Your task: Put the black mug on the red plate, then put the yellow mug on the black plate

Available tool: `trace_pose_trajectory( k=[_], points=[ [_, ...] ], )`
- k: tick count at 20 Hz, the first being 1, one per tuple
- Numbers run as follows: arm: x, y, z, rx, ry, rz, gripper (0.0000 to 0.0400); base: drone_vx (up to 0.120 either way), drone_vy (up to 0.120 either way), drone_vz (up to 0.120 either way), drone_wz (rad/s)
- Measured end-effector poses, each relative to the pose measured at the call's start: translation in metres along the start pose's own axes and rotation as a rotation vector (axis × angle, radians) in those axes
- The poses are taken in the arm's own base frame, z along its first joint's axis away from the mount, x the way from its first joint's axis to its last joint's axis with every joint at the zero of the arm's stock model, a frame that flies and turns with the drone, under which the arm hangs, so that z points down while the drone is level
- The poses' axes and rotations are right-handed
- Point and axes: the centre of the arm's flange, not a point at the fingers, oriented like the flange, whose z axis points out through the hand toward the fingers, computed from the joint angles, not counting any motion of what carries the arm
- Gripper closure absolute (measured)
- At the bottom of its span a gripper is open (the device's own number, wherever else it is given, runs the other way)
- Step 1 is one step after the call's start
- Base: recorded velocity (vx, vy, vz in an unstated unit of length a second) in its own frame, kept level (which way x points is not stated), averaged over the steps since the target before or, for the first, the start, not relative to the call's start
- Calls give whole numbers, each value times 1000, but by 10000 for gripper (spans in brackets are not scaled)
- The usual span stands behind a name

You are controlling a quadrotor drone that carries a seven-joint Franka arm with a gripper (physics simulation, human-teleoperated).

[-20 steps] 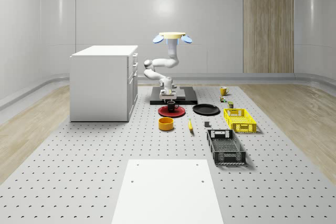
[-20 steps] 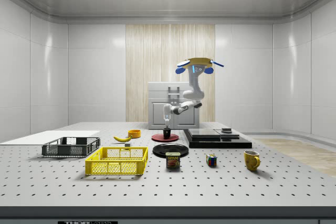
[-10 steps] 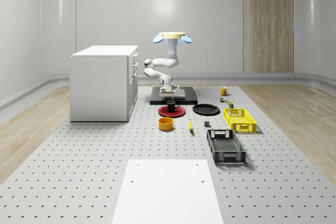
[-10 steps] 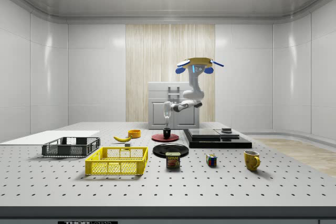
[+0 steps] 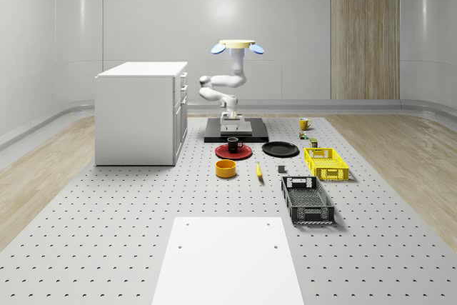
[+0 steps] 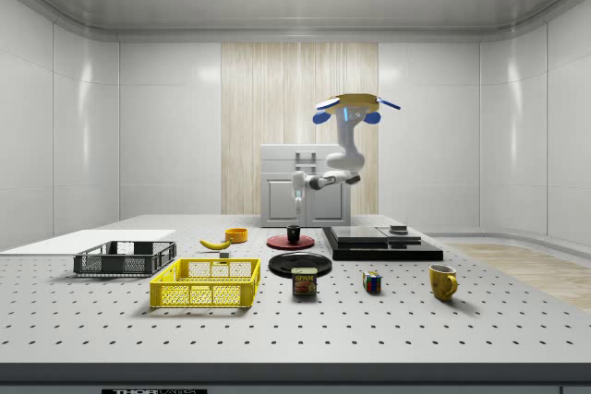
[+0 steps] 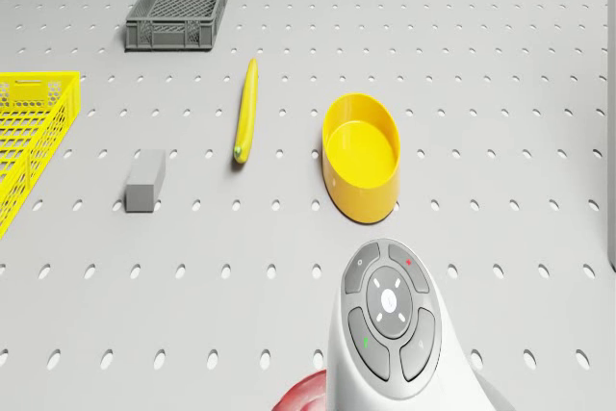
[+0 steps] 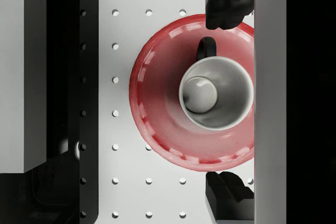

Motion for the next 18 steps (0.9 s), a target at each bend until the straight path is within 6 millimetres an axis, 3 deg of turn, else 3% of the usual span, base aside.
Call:
trace_pose_trajectory(
  k=[18],
  points=[
    [0, 0, -1, 0, 0, 0, 0, -120, 120, 0, 0]
  ],
)
